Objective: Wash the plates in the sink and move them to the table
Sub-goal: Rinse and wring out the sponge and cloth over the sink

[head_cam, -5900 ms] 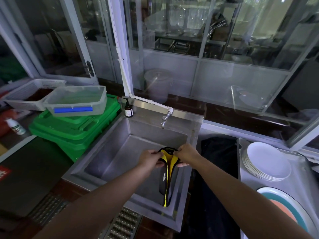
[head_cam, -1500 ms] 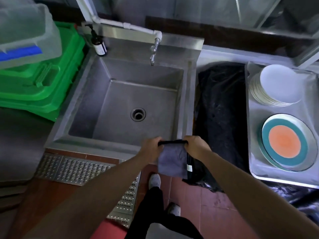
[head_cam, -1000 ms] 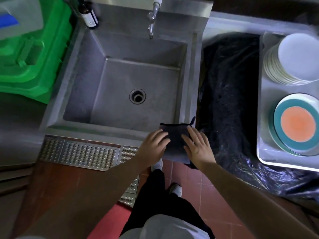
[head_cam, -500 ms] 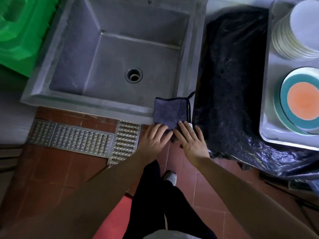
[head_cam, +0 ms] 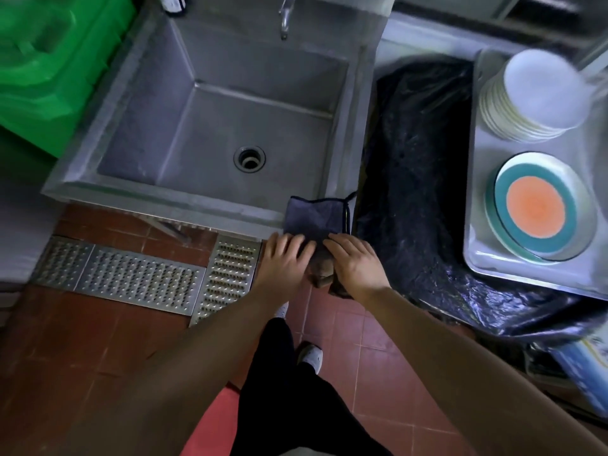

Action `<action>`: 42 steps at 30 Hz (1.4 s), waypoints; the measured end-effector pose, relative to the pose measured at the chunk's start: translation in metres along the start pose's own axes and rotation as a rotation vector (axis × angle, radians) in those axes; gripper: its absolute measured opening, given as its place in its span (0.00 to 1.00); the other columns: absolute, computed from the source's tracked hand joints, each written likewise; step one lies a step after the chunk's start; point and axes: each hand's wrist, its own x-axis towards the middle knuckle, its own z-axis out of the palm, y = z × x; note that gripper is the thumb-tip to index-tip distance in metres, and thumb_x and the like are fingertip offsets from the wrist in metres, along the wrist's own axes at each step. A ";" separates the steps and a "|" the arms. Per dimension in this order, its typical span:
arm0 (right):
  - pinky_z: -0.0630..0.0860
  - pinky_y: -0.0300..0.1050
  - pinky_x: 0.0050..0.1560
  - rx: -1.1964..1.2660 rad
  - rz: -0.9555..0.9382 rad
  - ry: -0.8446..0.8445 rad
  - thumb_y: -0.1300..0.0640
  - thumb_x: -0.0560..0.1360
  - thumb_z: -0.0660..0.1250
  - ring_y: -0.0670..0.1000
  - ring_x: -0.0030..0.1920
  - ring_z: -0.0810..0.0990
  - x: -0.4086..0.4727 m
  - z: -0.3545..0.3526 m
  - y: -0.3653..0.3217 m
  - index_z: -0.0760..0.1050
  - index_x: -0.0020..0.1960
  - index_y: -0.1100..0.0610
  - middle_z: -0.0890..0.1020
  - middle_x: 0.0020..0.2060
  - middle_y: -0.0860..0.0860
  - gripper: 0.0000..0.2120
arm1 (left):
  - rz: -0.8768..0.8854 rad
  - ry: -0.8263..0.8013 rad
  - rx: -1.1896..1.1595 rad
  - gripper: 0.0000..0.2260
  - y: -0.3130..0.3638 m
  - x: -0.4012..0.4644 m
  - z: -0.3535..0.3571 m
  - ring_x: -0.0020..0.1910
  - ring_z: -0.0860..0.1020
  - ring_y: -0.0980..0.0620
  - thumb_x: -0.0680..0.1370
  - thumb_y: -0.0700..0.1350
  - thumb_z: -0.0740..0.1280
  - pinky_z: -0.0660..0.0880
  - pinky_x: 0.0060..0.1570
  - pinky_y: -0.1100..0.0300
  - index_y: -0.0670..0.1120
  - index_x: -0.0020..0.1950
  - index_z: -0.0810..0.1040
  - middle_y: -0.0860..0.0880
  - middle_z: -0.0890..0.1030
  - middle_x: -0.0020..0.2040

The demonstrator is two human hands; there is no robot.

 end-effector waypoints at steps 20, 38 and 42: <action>0.81 0.52 0.44 0.301 0.514 -0.170 0.55 0.80 0.64 0.55 0.43 0.82 0.103 -0.179 0.021 0.79 0.55 0.54 0.83 0.45 0.54 0.07 | -0.425 -0.424 -0.622 0.05 -0.012 0.171 -0.169 0.41 0.76 0.49 0.78 0.40 0.67 0.62 0.35 0.55 0.45 0.42 0.76 0.42 0.78 0.38; 0.83 0.53 0.49 0.646 0.764 -0.140 0.52 0.77 0.70 0.54 0.43 0.85 0.156 -0.194 0.026 0.80 0.45 0.58 0.85 0.41 0.55 0.09 | -1.000 -0.467 -1.447 0.08 -0.004 0.240 -0.186 0.48 0.84 0.44 0.81 0.41 0.66 0.84 0.41 0.55 0.37 0.54 0.79 0.37 0.83 0.53; 0.71 0.37 0.37 0.583 0.644 -0.251 0.46 0.73 0.75 0.45 0.42 0.79 0.155 -0.199 0.026 0.80 0.54 0.55 0.82 0.43 0.48 0.15 | -1.042 -0.615 -1.640 0.11 -0.007 0.248 -0.191 0.44 0.81 0.41 0.79 0.40 0.58 0.81 0.53 0.46 0.37 0.52 0.78 0.37 0.82 0.48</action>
